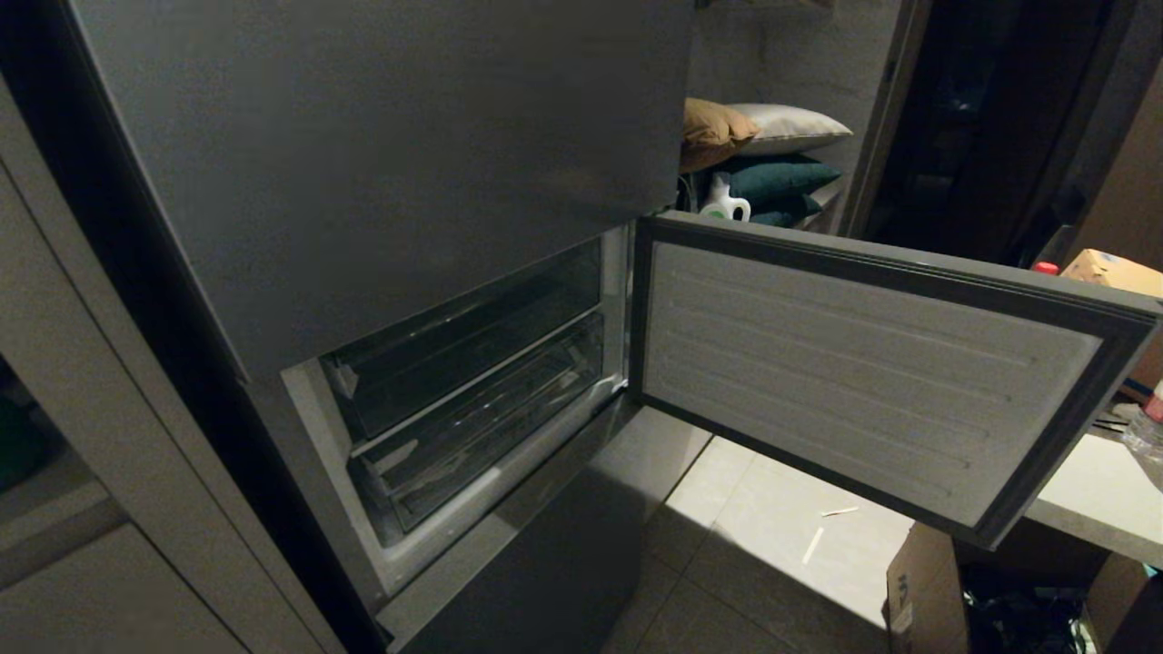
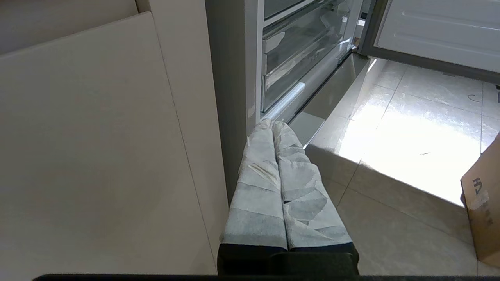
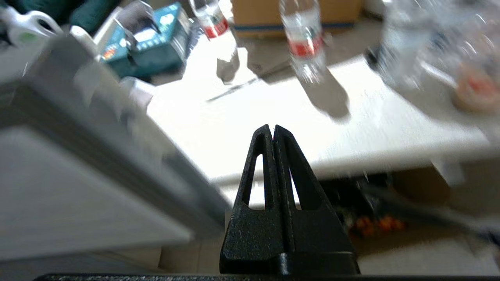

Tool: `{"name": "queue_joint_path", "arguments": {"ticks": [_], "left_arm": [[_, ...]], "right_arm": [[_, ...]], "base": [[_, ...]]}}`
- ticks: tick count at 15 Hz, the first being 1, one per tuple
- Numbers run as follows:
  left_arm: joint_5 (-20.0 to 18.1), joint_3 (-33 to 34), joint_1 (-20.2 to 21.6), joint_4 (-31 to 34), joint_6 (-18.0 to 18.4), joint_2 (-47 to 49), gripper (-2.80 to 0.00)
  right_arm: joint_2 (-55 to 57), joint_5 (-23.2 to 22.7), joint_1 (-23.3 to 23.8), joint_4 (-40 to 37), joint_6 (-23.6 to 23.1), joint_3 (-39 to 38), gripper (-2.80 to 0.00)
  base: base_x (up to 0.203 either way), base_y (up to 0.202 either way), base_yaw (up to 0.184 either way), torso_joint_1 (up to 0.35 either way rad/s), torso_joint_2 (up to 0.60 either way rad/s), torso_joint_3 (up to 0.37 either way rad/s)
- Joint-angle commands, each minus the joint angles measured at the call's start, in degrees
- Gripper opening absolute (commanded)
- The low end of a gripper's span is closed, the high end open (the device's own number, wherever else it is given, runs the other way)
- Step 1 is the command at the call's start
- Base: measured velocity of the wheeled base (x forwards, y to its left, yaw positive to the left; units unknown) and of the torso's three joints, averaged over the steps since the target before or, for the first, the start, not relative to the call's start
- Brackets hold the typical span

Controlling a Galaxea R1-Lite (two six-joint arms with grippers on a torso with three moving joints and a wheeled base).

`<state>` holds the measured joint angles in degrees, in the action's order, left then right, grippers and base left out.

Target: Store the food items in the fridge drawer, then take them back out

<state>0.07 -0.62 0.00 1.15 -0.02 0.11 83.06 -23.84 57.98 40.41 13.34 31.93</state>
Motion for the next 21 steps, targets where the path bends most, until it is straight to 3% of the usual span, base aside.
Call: {"name": "queue_joint_path", "arguments": {"ticks": [1,5,8,11,14,21], "left_arm": [[0.0,0.0,0.0,0.0,-0.1,0.0,-2.8],[0.0,0.0,0.0,0.0,0.0,0.0,-2.8],[0.0,0.0,0.0,0.0,-0.1,0.0,-2.8],[0.0,0.0,0.0,0.0,0.0,0.0,-2.8],[0.0,0.0,0.0,0.0,-0.1,0.0,-2.8],[0.0,0.0,0.0,0.0,-0.1,0.0,-2.8]], "right_arm": [[10.2,-0.3,-3.4,3.3,0.0,5.1,-2.8],[20.0,-3.2,-7.6,4.5,0.0,15.2,-2.8],[23.8,-6.5,-11.7,4.7,-0.1,17.9,-2.8],[28.0,-6.7,-15.6,4.8,-0.2,21.6,-2.8],[30.4,-6.7,-16.6,5.1,-0.9,24.9,-2.8],[28.7,-10.1,-18.2,5.0,-1.2,22.7,-2.8]], "base": [[0.0,0.0,0.0,0.0,0.0,0.0],[0.0,0.0,0.0,0.0,0.0,0.0],[0.0,0.0,0.0,0.0,0.0,0.0],[0.0,0.0,0.0,0.0,0.0,0.0],[0.0,0.0,0.0,0.0,0.0,0.0],[0.0,0.0,0.0,0.0,0.0,0.0]]}}
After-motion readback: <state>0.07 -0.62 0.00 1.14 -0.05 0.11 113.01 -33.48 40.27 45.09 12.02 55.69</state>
